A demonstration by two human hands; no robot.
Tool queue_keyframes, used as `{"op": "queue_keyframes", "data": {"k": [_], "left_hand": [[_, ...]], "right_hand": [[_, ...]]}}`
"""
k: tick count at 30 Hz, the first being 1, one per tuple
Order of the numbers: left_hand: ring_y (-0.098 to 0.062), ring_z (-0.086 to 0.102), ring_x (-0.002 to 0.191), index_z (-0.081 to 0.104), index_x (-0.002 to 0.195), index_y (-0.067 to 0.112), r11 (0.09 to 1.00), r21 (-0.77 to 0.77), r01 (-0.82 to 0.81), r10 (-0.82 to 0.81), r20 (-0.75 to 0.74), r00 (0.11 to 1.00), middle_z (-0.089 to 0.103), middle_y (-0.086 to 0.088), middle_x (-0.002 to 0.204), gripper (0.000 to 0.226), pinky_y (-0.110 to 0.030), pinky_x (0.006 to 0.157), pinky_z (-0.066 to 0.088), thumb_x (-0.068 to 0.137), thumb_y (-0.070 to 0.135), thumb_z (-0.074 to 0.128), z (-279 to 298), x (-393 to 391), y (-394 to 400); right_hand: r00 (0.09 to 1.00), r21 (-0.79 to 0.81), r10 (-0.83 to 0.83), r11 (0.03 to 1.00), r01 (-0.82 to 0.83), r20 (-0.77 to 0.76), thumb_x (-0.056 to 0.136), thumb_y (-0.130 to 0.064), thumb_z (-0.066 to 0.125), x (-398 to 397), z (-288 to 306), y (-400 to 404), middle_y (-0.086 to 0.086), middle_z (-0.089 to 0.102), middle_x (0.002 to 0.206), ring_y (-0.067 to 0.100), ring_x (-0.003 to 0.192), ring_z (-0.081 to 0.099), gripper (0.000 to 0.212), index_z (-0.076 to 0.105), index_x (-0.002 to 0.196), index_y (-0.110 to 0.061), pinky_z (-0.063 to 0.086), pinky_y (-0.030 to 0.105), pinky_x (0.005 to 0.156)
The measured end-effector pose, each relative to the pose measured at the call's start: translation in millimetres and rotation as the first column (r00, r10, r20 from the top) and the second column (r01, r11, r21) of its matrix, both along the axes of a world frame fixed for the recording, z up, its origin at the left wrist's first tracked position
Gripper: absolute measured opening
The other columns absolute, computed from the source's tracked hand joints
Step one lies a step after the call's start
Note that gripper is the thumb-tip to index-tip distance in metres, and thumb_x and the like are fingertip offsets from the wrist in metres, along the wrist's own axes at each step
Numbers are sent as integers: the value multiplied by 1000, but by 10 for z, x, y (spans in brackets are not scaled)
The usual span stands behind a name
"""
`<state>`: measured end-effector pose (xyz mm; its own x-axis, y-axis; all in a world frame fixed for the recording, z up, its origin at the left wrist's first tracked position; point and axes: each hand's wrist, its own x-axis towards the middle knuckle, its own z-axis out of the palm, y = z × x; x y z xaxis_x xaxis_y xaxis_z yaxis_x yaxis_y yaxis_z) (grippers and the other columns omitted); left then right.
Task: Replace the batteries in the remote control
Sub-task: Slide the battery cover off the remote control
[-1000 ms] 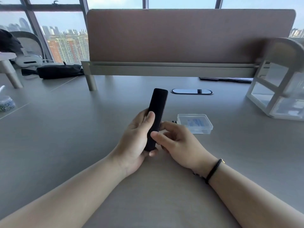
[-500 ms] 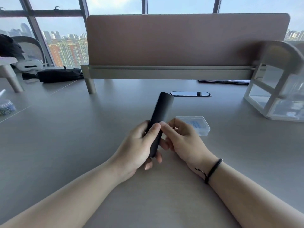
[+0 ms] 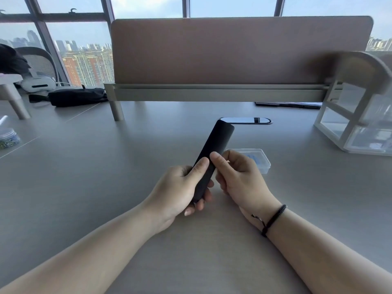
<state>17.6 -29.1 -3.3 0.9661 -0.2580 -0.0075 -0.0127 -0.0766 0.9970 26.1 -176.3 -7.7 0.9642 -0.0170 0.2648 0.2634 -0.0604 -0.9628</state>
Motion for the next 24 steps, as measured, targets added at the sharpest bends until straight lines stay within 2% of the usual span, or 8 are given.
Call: {"op": "queue_keyframes", "data": {"k": [5,12,20,24], "left_hand": [[-15,33,35,59,85,4,1000,16,3,-3,35,999,54,-9,52,44,-18,37,22,101,43,43,-40,-6,13],[-16,36,36,56,89,3,1000,-5,6,-6,61,998,54,-7,53,40,-18,37,24,103,37,41,-47,-20,9],[-14,37,39,57,92,3,1000,-7,6,-5,61,998,54,-7,56,38,-18,38,26,104,35,40,-47,-45,-10],[-16,40,39,55,95,1,999,-48,9,-6,65,998,54,-8,58,37,-18,37,26,104,33,40,-45,-54,-24]], "right_hand": [[1000,-42,9,999,-10,-28,97,-34,57,10,6,-3,-1,49,48,11,43,38,35,50,72,-11,31,23,44],[996,-112,82,990,-85,-33,100,-29,53,-31,34,45,-9,51,42,7,40,38,36,50,68,-16,31,18,42],[995,-99,85,991,-89,-52,100,-30,53,-40,28,54,2,47,51,10,41,36,39,47,64,-18,29,19,40],[994,-61,98,993,-100,-48,101,-27,52,-49,40,57,-8,44,41,11,39,34,36,46,67,-16,26,20,40]]}}
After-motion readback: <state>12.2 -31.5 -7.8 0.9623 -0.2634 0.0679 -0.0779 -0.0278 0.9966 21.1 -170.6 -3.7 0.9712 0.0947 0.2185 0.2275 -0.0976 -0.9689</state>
